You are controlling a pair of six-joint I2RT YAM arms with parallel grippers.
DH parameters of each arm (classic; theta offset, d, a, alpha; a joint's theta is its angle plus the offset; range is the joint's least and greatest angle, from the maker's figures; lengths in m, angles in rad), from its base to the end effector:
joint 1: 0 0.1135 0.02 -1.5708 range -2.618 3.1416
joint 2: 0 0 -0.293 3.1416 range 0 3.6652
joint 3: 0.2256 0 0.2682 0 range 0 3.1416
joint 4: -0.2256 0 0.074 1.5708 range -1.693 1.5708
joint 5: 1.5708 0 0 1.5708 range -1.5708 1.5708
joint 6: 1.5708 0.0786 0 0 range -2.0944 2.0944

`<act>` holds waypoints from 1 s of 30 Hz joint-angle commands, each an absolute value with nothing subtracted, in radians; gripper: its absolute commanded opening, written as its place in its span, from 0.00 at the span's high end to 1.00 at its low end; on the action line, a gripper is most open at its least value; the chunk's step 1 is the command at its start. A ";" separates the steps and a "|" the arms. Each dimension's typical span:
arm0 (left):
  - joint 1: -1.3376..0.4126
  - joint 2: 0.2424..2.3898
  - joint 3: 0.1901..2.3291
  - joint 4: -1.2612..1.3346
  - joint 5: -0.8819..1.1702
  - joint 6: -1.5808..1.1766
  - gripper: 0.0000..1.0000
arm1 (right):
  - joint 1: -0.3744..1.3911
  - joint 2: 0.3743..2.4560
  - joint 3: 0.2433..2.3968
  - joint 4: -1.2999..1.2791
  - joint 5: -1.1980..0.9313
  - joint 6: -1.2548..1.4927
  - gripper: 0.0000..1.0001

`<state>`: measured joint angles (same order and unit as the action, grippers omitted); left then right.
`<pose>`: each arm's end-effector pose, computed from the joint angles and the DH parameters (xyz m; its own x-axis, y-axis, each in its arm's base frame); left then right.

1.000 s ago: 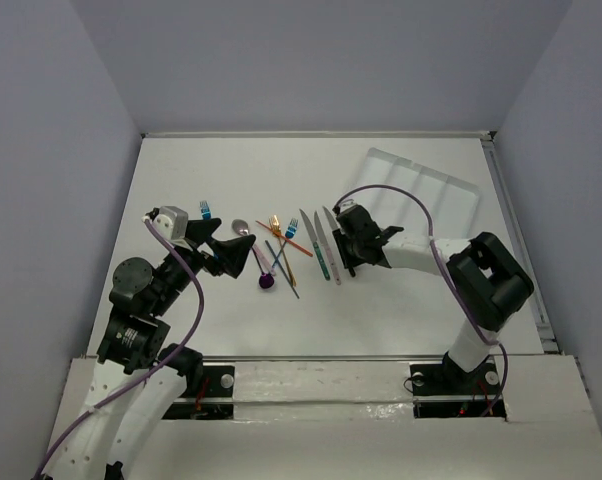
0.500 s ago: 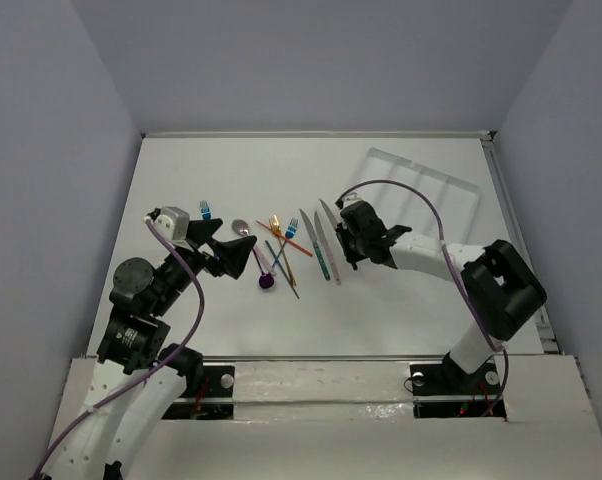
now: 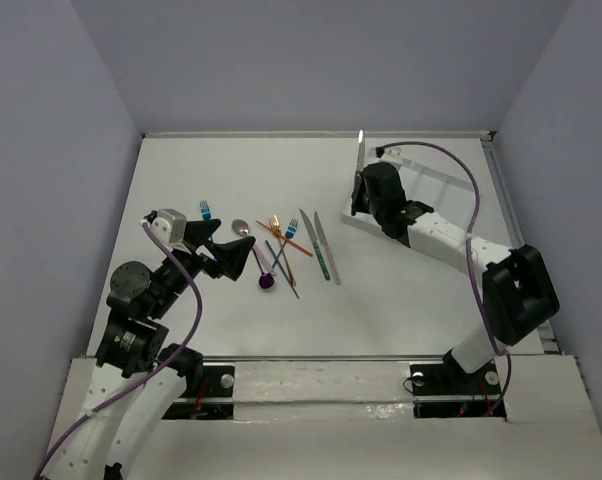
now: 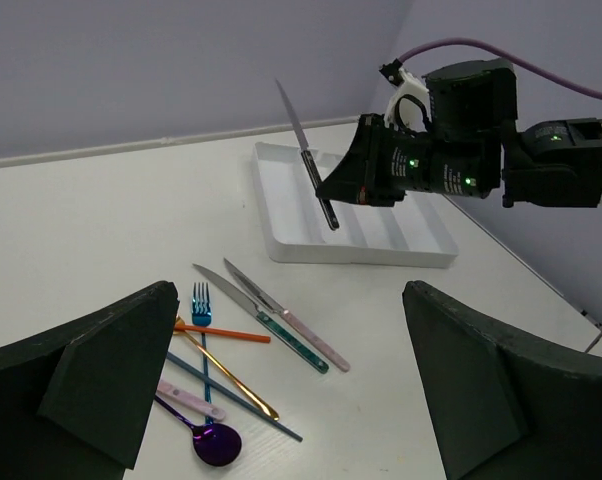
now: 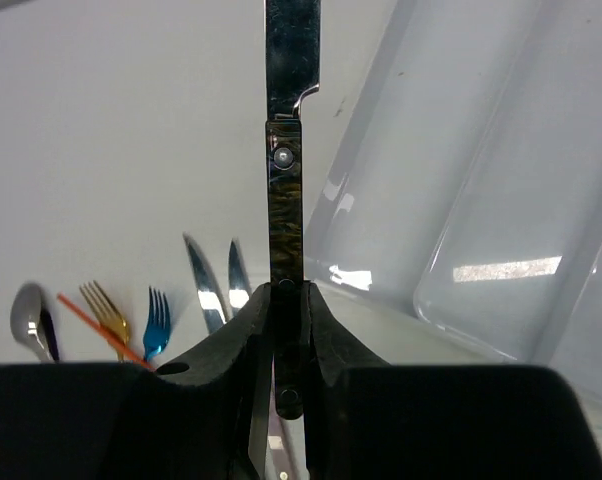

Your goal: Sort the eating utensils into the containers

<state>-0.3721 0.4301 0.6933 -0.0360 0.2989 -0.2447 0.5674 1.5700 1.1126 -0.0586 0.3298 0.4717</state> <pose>0.1181 -0.0709 0.3952 0.0547 -0.2699 -0.9613 0.6472 0.7427 -0.1717 0.3593 0.1988 0.2717 -0.4938 0.1951 -0.8474 -0.0523 0.9661 0.2529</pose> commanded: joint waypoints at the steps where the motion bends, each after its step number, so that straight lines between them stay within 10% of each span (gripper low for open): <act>1: -0.376 0.416 0.695 0.002 0.298 -0.241 0.01 | 0.494 1.630 1.187 0.055 0.477 0.681 1.00; 18: -0.403 0.403 0.696 0.002 0.287 -0.241 0.01 | 0.440 1.841 1.298 0.008 0.515 0.815 0.98; 26: -0.403 0.407 0.696 0.002 0.287 -0.241 0.01 | 0.431 1.848 1.299 0.012 0.502 0.772 0.49; 30: -0.403 0.410 0.698 0.002 0.285 -0.239 0.01 | 0.431 1.838 1.307 0.008 0.492 0.736 0.48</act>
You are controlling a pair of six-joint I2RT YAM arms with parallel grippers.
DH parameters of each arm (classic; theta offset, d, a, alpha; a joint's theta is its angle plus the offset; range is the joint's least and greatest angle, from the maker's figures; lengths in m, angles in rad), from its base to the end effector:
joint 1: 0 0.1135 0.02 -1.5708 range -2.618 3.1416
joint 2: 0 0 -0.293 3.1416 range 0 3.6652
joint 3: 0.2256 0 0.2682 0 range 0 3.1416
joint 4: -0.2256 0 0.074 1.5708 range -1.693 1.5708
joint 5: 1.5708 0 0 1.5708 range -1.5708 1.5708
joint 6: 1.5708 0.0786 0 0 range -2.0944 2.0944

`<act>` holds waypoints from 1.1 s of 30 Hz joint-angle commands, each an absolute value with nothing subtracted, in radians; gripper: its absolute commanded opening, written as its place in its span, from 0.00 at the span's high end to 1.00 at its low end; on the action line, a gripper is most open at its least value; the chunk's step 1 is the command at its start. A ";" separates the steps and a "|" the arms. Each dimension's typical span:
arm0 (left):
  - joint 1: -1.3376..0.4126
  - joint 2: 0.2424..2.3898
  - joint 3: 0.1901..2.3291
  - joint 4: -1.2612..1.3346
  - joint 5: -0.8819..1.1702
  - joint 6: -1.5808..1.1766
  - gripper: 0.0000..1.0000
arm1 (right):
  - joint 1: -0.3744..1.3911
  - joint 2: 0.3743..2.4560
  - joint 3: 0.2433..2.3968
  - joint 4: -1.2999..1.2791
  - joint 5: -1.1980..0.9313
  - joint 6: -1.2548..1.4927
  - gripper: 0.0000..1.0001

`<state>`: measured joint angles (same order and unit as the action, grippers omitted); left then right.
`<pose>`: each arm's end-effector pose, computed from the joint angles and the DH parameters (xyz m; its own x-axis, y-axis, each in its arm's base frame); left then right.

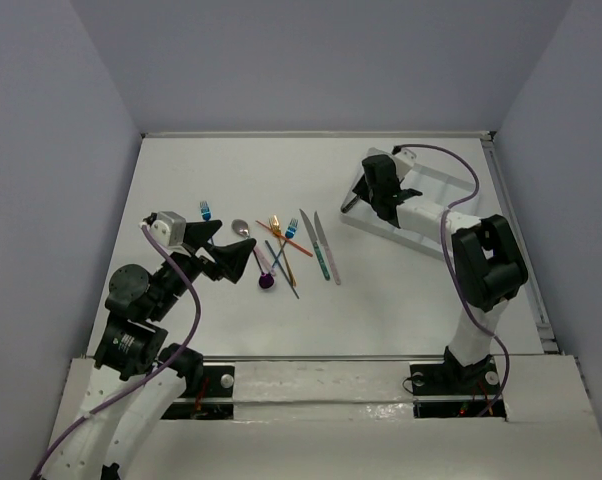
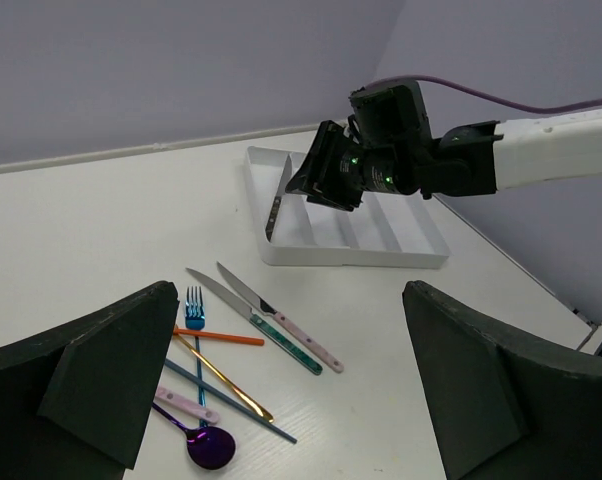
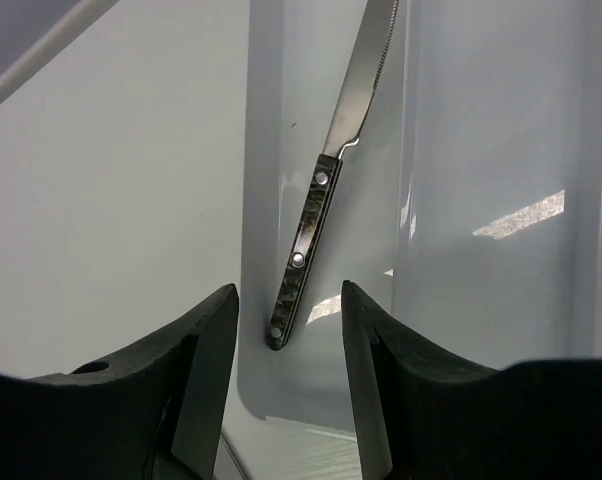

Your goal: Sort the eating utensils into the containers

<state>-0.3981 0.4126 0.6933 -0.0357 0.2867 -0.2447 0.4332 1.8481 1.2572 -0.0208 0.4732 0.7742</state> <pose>0.1122 -0.0713 0.3973 0.0656 -0.2797 -0.9579 0.6603 0.7319 -0.1685 0.4403 0.1642 0.2168 -0.3971 0.5020 -0.7683 0.3394 0.8581 0.3853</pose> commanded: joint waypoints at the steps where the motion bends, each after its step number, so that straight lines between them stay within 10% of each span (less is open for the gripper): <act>1: -0.403 0.410 0.698 0.002 0.284 -0.239 0.01 | 0.431 1.830 1.304 0.008 0.474 0.710 0.48; 13: -0.403 0.414 0.698 0.002 0.282 -0.239 0.01 | 0.651 1.655 1.141 -0.098 0.230 0.445 0.65; 33: -0.403 0.434 0.696 0.002 0.293 -0.241 0.01 | 0.785 1.752 1.055 -0.213 0.324 0.428 0.55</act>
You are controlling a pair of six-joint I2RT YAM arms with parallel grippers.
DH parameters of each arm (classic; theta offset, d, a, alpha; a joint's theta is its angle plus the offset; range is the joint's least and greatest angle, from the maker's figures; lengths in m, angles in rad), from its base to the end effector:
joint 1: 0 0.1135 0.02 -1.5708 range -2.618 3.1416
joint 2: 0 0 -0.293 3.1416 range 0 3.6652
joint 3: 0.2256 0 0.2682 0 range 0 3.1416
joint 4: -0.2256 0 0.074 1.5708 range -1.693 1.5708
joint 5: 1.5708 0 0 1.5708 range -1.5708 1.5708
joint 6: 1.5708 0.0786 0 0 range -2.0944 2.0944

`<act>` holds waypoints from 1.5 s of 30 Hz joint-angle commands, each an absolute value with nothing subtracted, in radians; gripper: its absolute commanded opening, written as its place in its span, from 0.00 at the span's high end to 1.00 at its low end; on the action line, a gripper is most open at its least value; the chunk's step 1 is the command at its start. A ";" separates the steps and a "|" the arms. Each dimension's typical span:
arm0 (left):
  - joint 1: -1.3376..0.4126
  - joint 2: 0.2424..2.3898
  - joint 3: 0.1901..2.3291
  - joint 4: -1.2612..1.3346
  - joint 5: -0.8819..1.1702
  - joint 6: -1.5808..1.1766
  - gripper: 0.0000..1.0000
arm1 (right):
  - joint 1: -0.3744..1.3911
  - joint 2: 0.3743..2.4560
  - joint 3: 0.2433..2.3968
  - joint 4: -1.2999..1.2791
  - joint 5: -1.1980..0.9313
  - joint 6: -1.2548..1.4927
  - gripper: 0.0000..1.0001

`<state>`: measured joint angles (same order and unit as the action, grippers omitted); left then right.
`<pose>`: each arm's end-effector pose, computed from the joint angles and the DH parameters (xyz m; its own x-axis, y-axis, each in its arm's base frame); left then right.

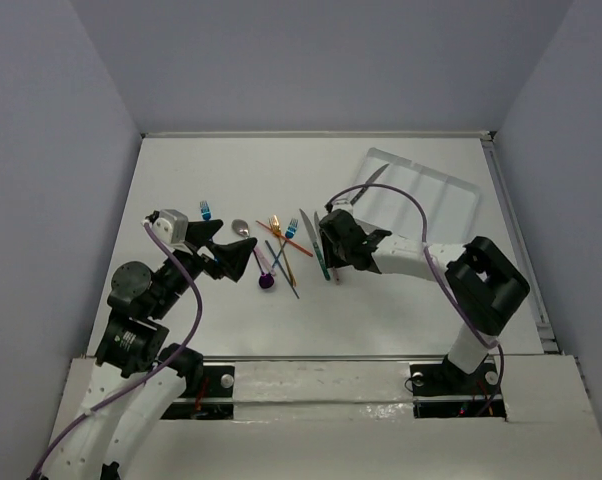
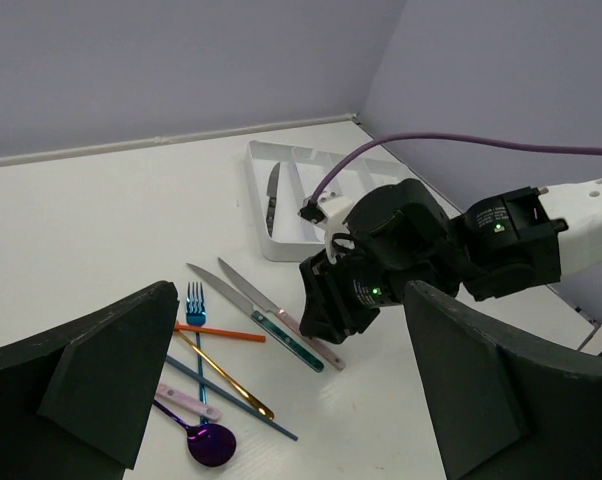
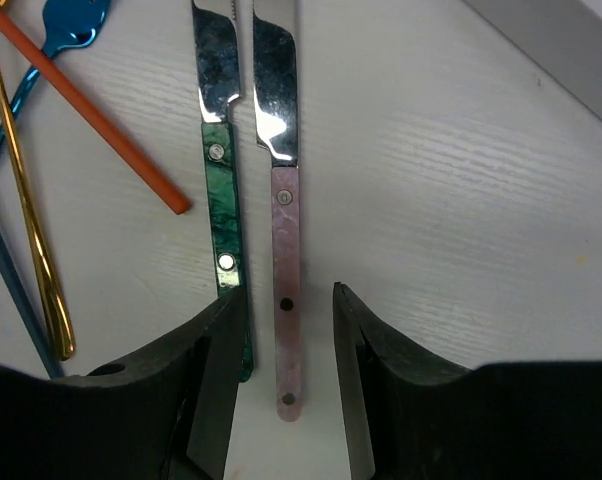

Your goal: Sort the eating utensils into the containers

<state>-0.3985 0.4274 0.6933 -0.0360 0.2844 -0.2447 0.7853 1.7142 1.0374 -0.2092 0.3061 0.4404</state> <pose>0.1162 -0.0728 0.3956 0.0525 -0.2744 -0.9602 0.6565 0.7340 -0.1738 0.2978 0.2643 0.1712 -0.7254 -0.1505 -0.6717 -0.2544 0.9653 0.0585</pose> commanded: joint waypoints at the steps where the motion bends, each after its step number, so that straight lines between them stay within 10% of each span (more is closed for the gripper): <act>1: -0.403 0.434 0.696 0.002 0.293 -0.241 0.01 | 0.785 1.765 1.057 -0.215 0.316 0.428 0.56; 10: -0.403 0.433 0.696 0.002 0.296 -0.241 0.01 | 0.785 1.812 1.087 -0.245 0.350 0.431 0.63; 17: -0.403 0.428 0.696 0.002 0.298 -0.241 0.01 | 0.785 1.796 1.088 -0.256 0.380 0.434 1.00; 29: -0.403 0.428 0.695 0.002 0.304 -0.242 0.01 | 0.724 1.574 1.085 -0.089 0.341 0.399 1.00; 45: -0.403 0.416 0.695 0.002 0.305 -0.241 0.01 | 0.405 1.819 1.340 -0.029 0.353 0.618 1.00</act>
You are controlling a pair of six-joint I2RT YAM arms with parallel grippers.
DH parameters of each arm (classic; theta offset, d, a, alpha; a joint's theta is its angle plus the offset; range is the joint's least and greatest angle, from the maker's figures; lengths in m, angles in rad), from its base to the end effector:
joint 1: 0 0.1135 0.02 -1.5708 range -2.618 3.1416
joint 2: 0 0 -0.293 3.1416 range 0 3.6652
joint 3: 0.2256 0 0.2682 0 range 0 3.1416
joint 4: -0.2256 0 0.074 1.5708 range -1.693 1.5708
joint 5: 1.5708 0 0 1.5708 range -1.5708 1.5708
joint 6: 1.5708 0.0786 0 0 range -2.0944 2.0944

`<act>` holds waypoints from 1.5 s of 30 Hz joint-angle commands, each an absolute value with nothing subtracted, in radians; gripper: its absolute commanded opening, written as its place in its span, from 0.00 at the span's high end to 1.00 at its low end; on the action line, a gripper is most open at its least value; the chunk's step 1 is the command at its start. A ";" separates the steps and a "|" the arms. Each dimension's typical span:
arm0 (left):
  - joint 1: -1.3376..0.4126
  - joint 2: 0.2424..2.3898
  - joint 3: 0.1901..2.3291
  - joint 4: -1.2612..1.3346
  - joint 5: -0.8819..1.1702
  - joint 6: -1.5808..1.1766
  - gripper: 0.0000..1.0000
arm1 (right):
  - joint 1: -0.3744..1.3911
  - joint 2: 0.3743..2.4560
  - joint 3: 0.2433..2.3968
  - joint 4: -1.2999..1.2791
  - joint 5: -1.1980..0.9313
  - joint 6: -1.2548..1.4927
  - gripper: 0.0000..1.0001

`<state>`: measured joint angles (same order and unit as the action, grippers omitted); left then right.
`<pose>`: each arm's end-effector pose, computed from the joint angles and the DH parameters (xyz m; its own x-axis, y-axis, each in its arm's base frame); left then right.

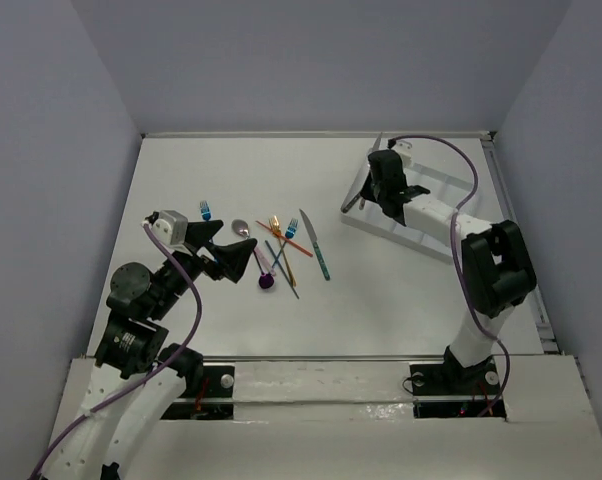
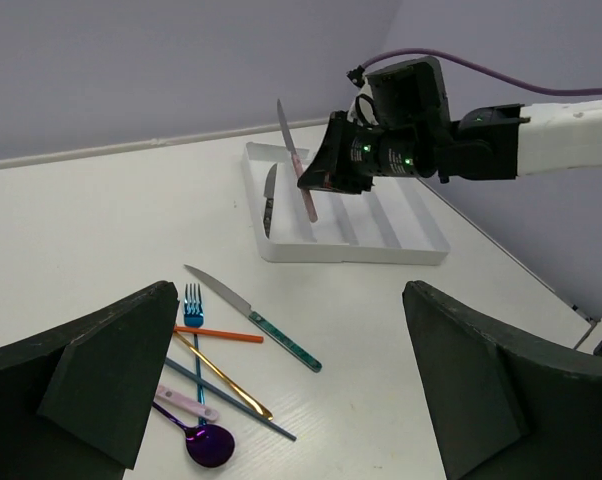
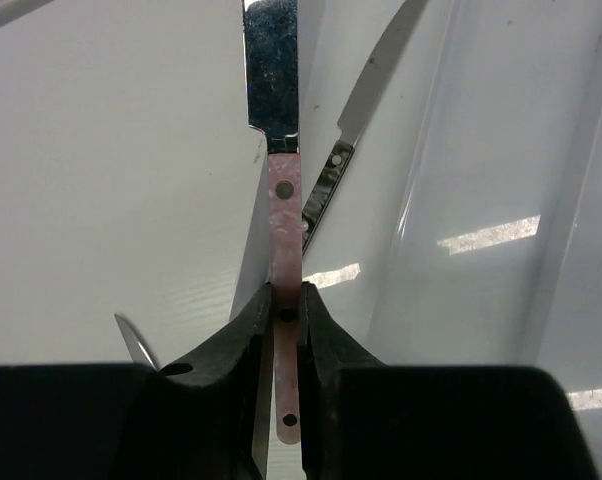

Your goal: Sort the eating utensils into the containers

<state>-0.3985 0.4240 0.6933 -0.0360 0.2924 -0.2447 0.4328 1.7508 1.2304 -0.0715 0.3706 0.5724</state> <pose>0.1149 -0.0730 0.3959 0.0541 -0.2745 -0.9601 0.6629 0.7289 -0.1710 0.4216 0.1634 0.2417 -0.4897 0.3299 -0.8071 0.1751 0.9440 0.2796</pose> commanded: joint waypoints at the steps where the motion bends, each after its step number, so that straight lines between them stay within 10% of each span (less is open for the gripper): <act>1: -0.403 0.414 0.696 0.002 0.305 -0.241 0.01 | 0.396 1.838 1.351 -0.035 0.339 0.623 1.00; 7: -0.403 0.414 0.696 0.002 0.307 -0.241 0.01 | 0.374 1.893 1.344 -0.019 0.337 0.673 0.98; 14: -0.403 0.417 0.696 0.002 0.308 -0.241 0.01 | 0.374 1.885 1.331 0.029 0.298 0.634 0.43; 17: -0.403 0.416 0.696 0.002 0.302 -0.239 0.01 | 0.374 1.847 1.313 0.040 0.276 0.585 0.38; 45: -0.394 0.433 0.696 0.002 0.299 -0.242 0.01 | 0.850 1.749 1.086 -0.261 0.357 0.436 0.42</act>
